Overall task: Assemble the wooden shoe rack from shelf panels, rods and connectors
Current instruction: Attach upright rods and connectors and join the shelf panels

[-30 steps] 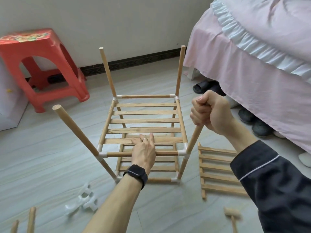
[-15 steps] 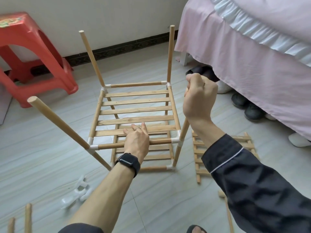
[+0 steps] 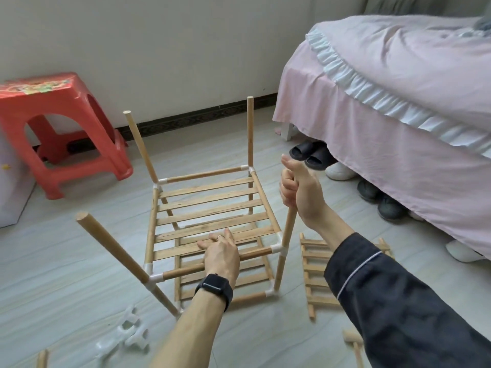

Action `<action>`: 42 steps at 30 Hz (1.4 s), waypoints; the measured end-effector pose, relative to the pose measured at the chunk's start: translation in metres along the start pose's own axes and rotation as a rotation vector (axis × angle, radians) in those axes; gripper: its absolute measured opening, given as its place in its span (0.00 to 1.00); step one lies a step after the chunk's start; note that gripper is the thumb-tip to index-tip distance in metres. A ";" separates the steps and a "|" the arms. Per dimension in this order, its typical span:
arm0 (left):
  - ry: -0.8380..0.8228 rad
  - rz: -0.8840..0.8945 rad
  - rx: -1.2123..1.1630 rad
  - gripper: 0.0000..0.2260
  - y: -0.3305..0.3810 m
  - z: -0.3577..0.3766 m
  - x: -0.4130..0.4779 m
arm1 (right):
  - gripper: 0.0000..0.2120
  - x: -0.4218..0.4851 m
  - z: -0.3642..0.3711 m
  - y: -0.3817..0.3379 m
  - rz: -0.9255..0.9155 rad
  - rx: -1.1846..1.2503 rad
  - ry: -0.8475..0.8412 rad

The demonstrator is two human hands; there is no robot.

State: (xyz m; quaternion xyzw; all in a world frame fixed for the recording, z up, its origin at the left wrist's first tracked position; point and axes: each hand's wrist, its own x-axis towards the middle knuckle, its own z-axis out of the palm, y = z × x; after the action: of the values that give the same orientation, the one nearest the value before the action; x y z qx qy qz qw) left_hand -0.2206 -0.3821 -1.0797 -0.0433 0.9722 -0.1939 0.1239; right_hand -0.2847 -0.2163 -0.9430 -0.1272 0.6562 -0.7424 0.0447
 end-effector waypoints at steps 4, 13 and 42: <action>0.022 0.013 0.018 0.27 -0.002 0.000 0.000 | 0.28 0.002 -0.013 0.014 0.071 -0.097 -0.187; 0.106 0.083 0.017 0.28 -0.006 0.008 0.003 | 0.26 -0.013 -0.002 0.092 -0.022 -0.059 0.100; 0.125 0.096 0.063 0.27 -0.007 0.011 0.006 | 0.22 -0.018 0.000 0.149 -0.010 -0.107 0.284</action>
State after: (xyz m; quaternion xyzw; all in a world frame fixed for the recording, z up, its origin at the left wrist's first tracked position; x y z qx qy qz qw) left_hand -0.2236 -0.3936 -1.0879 0.0196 0.9724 -0.2207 0.0736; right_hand -0.2819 -0.2324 -1.0926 -0.0264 0.6937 -0.7173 -0.0593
